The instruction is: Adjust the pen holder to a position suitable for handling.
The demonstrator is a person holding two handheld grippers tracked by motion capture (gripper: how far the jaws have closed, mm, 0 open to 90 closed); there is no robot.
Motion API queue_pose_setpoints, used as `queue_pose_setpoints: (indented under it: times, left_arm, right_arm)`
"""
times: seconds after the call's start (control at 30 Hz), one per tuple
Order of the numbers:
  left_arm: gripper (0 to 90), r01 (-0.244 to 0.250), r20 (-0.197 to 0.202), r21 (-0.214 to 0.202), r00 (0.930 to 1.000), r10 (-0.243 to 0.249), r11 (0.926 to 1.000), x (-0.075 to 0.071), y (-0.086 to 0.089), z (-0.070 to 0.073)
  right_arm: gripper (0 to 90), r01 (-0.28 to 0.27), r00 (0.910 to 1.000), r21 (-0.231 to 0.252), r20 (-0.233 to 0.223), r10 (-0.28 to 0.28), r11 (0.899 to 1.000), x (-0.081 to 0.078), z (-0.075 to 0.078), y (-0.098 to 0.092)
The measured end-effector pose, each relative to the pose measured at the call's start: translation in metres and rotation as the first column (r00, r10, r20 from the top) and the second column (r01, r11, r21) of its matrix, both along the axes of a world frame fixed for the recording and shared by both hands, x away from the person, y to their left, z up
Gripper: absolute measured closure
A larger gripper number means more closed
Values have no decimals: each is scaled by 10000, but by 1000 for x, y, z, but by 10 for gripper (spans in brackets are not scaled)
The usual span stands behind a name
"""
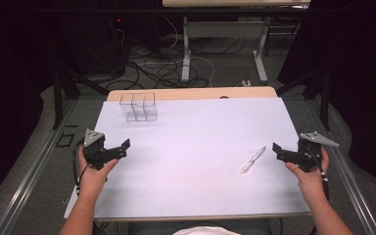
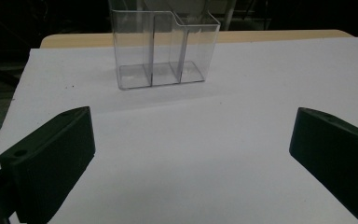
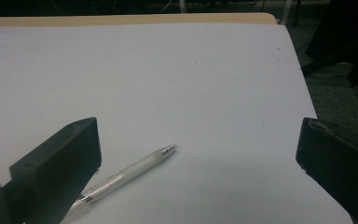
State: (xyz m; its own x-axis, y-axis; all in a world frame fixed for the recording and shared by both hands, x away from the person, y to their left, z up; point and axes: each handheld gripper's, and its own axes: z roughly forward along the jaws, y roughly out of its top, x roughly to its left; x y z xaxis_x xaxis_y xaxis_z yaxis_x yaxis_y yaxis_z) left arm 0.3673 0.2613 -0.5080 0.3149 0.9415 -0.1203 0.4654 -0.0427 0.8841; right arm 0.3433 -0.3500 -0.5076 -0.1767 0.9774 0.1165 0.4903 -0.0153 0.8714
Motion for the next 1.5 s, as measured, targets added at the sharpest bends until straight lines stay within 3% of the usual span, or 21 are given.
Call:
queue_pose_setpoints:
  times: [0.17, 0.3, 0.4, 0.43, 0.57, 0.7, 1.03, 1.1, 1.13, 1.2, 1.33, 1.5]
  left_arm:
    - [1, 228, -280, -19, 9993, -229, 9997, 2, 0, -4]
    - [1, 302, -238, 40, 9993, -301, 9995, 0, -1, -2]
    - [2, 400, -115, 29, 9991, -400, 9992, -1, -2, 2]
    - [4, 383, -41, -36, 9993, -383, 9993, -1, -2, 7]
    - [35, 225, 93, -156, 9997, -223, 9996, 2, -3, 15]
    - [55, -61, 145, -49, 9999, 61, 10000, 11, -8, 29]
    - [159, -11, 22, 391, 10000, 10, 9992, 36, -15, 59]
    - [159, 5, -65, 282, 10000, -3, 9996, 46, -16, 71]
    - [164, 5, -65, 282, 10000, -3, 9996, 46, -16, 71]
    - [184, -14, -60, 208, 10000, 16, 9998, 51, -16, 80]
    - [231, -90, -2, 236, 10000, 90, 9997, 65, -17, 96]
    - [299, -209, 7, 358, 9998, 209, 9991, 75, -17, 101]
  right_arm:
    - [0, -268, 9996, -228, 48, 269, 9994, -2, 0, 3]
    - [4, -654, 9979, -298, -16, 654, 9974, -1, -1, 8]
    - [6, -962, 9949, -499, -348, 946, 9941, 1, -1, 13]
    - [9, -982, 9951, -403, -131, 978, 9943, 1, -2, 16]
    - [20, -1053, 9944, -433, -66, 1051, 9935, -2, -1, 20]
    - [35, -1082, 9941, -487, 12, 1084, 9929, -3, 1, 24]
    - [68, -1180, 9930, -604, -39, 1180, 9912, -5, -1, 28]
    - [69, -1164, 9932, -581, 22, 1167, 9915, -4, -1, 27]
    - [69, -1053, 9937, -497, 339, 1070, 9932, -3, -4, 28]
    - [69, -1162, 9932, -532, -82, 1159, 9918, -6, -1, 27]
    - [77, -1193, 9929, -508, -75, 1190, 9916, -7, -1, 27]
    - [86, -1251, 9921, -484, -75, 1249, 9910, -7, -1, 29]
